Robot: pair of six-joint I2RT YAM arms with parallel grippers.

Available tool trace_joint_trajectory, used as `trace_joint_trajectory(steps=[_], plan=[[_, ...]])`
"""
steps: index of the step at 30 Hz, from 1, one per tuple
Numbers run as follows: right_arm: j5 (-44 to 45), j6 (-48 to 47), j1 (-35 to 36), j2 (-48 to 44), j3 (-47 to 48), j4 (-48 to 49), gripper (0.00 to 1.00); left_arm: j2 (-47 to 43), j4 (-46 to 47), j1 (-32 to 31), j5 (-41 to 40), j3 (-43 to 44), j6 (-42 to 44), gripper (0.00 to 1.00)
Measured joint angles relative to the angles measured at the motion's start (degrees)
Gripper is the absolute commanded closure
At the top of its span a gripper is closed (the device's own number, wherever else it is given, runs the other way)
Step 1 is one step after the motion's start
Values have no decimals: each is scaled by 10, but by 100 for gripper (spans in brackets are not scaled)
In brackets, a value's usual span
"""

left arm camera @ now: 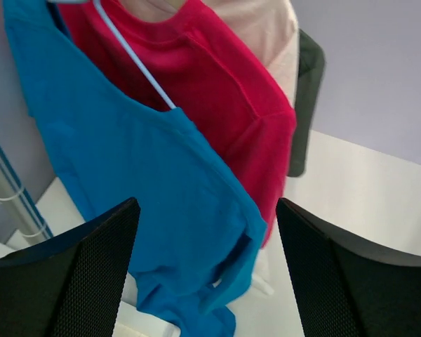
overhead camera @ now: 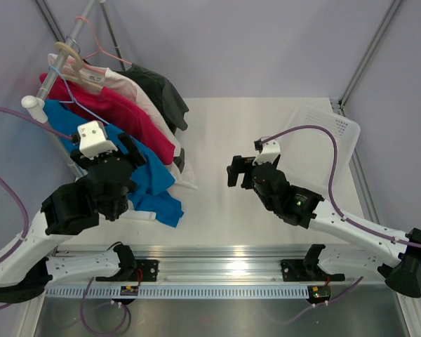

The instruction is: Remove the t-shirt from the hanger

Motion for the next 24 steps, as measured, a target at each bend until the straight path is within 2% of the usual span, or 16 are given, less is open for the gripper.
trace_joint_trajectory(steps=[3, 7, 13, 24], plan=[[-8, -1, 0, 0, 0, -2, 0, 18, 5, 39, -20, -4, 4, 15], [-17, -3, 0, 0, 0, -6, 0, 28, 73, 104, -28, -44, 51, 14], [-27, -7, 0, 0, 0, -10, 0, 82, 157, 145, -26, -57, 102, 14], [-39, -11, 0, -4, 0, -10, 1, 150, 268, 228, -24, -64, 174, 26]])
